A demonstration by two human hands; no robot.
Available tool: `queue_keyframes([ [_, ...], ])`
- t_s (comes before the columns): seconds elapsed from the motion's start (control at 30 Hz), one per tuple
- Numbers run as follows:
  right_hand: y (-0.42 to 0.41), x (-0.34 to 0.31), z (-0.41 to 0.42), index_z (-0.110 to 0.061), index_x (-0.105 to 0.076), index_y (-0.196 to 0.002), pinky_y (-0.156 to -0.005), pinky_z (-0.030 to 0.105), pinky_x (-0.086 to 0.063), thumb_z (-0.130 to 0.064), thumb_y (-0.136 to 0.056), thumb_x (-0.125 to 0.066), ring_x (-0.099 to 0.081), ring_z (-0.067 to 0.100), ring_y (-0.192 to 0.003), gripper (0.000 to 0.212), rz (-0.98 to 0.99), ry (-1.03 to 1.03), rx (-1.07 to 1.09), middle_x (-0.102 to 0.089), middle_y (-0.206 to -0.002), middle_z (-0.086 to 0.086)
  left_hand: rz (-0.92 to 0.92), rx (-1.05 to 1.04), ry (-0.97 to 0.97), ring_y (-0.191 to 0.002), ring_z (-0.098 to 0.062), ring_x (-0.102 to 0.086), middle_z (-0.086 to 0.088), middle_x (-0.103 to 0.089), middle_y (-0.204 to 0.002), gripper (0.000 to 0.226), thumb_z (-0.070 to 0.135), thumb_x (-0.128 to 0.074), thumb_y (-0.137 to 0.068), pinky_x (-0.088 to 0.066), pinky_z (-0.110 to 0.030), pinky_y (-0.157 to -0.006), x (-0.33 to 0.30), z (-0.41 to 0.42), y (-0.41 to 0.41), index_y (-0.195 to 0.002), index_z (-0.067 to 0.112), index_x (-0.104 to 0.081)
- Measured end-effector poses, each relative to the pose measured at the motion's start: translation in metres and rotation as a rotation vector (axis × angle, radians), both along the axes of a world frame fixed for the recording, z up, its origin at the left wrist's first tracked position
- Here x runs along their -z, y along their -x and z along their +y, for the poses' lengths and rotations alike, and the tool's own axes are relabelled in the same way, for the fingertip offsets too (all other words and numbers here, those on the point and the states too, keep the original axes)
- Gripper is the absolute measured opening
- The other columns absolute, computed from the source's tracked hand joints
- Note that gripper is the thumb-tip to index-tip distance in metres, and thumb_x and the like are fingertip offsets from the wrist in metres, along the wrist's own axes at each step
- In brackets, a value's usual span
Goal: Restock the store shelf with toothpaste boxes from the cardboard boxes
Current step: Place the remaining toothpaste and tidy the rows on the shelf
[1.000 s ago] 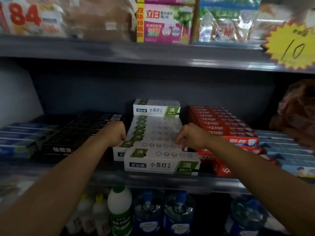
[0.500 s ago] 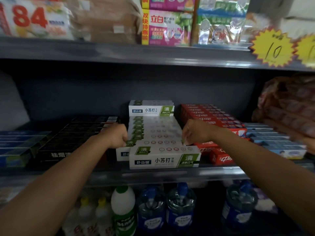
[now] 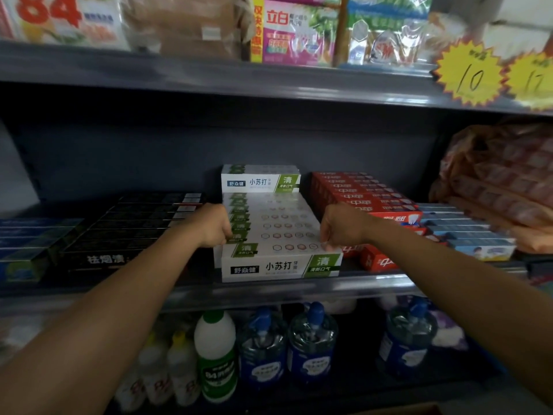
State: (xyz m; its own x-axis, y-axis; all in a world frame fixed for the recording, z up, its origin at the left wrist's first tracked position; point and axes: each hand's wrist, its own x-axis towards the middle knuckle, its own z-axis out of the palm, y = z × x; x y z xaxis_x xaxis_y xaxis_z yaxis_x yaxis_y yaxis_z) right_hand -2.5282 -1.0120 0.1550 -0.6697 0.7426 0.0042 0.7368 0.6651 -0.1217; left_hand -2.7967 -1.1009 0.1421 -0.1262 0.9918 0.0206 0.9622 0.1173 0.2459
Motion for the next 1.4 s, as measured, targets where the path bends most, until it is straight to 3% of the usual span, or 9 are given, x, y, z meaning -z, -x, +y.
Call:
queue_keyframes([
  [0.27, 0.003, 0.003, -0.003, -0.01, -0.075, -0.096, -0.092, 0.026, -0.047, -0.009, -0.078, -0.075, -0.055, 0.018, -0.111, 0.018, 0.017, -0.002, -0.01, -0.059, -0.117, 0.001, -0.012, 0.001, -0.007, -0.092, -0.019, -0.063, -0.005, -0.07, -0.101, 0.02, 0.004, -0.065, -0.084, -0.05, -0.029, -0.084, 0.003, 0.003, -0.006, -0.101, 0.008, -0.074],
  [0.4, -0.009, -0.009, 0.002, -0.012, -0.071, -0.107, -0.094, 0.029, -0.048, -0.007, -0.077, -0.074, -0.056, 0.016, -0.108, 0.03, 0.0, -0.011, 0.013, -0.061, -0.118, 0.0, 0.019, 0.026, 0.025, -0.081, -0.016, -0.06, -0.003, -0.066, -0.083, 0.011, 0.009, -0.065, -0.086, -0.049, -0.03, -0.074, 0.001, -0.001, 0.001, -0.076, 0.009, -0.07],
  [0.6, -0.012, -0.019, 0.014, -0.01, -0.065, -0.116, -0.088, 0.027, -0.045, -0.002, -0.079, -0.069, -0.056, 0.019, -0.109, 0.038, -0.043, -0.039, 0.062, -0.061, -0.116, 0.003, 0.032, 0.025, 0.058, -0.089, -0.019, -0.063, -0.004, -0.07, -0.093, 0.012, 0.011, -0.07, -0.082, -0.054, -0.036, -0.084, -0.002, -0.004, 0.012, -0.093, 0.007, -0.075],
  [0.7, 0.0, -0.014, 0.019, -0.009, -0.068, -0.102, -0.079, 0.027, -0.046, -0.003, -0.081, -0.067, -0.06, 0.02, -0.099, 0.022, -0.06, -0.027, 0.049, -0.063, -0.098, 0.001, 0.05, -0.021, 0.054, -0.086, -0.022, -0.062, -0.006, -0.066, -0.088, 0.009, 0.005, -0.065, -0.084, -0.051, -0.032, -0.076, -0.002, -0.001, 0.006, -0.083, 0.007, -0.073],
  [0.8, 0.009, -0.009, 0.025, -0.015, -0.062, -0.082, -0.079, 0.034, -0.051, -0.015, -0.089, -0.06, -0.063, 0.02, -0.084, 0.008, -0.031, 0.029, 0.075, -0.062, -0.082, 0.0, 0.065, -0.088, 0.041, -0.079, -0.023, -0.06, -0.007, -0.06, -0.08, 0.027, 0.002, -0.059, -0.087, -0.046, -0.029, -0.065, -0.001, 0.002, 0.0, -0.063, 0.016, -0.058],
  [0.93, 0.014, -0.002, 0.029, -0.008, -0.063, -0.106, -0.083, 0.035, -0.053, -0.02, -0.091, -0.06, -0.062, 0.018, -0.089, 0.02, -0.041, 0.034, 0.078, -0.064, -0.096, 0.002, 0.014, -0.125, 0.022, -0.064, -0.014, -0.047, 0.0, -0.049, -0.068, 0.037, 0.003, -0.053, -0.091, -0.031, -0.025, -0.049, 0.0, 0.006, -0.004, -0.057, 0.017, -0.047],
  [1.17, 0.017, -0.002, 0.029, -0.006, -0.062, -0.103, -0.086, 0.033, -0.051, -0.015, -0.09, -0.06, -0.059, 0.018, -0.094, 0.016, -0.036, 0.061, 0.076, -0.058, -0.094, 0.0, -0.103, -0.111, -0.012, -0.074, -0.018, -0.051, -0.004, -0.054, -0.079, 0.019, 0.002, -0.053, -0.091, -0.034, -0.026, -0.054, -0.004, 0.004, -0.008, -0.076, 0.009, -0.063],
  [1.27, 0.017, 0.001, 0.032, -0.012, -0.061, -0.092, -0.074, 0.027, -0.049, -0.018, -0.09, -0.061, -0.06, 0.015, -0.087, 0.006, -0.007, 0.062, 0.085, -0.057, -0.084, -0.005, -0.1, -0.118, -0.017, -0.077, -0.021, -0.054, -0.007, -0.057, -0.083, 0.014, 0.002, -0.054, -0.091, -0.038, -0.027, -0.063, -0.004, 0.004, -0.01, -0.088, 0.003, -0.068],
  [1.4, 0.019, 0.003, 0.033, -0.02, -0.053, -0.076, -0.067, 0.024, -0.046, -0.018, -0.091, -0.061, -0.06, 0.014, -0.081, 0.017, 0.025, 0.065, 0.086, -0.058, -0.081, -0.005, -0.08, -0.14, -0.033, -0.076, -0.022, -0.055, -0.008, -0.056, -0.081, 0.016, 0.001, -0.055, -0.09, -0.041, -0.028, -0.066, -0.004, 0.006, -0.013, -0.077, 0.008, -0.062],
])
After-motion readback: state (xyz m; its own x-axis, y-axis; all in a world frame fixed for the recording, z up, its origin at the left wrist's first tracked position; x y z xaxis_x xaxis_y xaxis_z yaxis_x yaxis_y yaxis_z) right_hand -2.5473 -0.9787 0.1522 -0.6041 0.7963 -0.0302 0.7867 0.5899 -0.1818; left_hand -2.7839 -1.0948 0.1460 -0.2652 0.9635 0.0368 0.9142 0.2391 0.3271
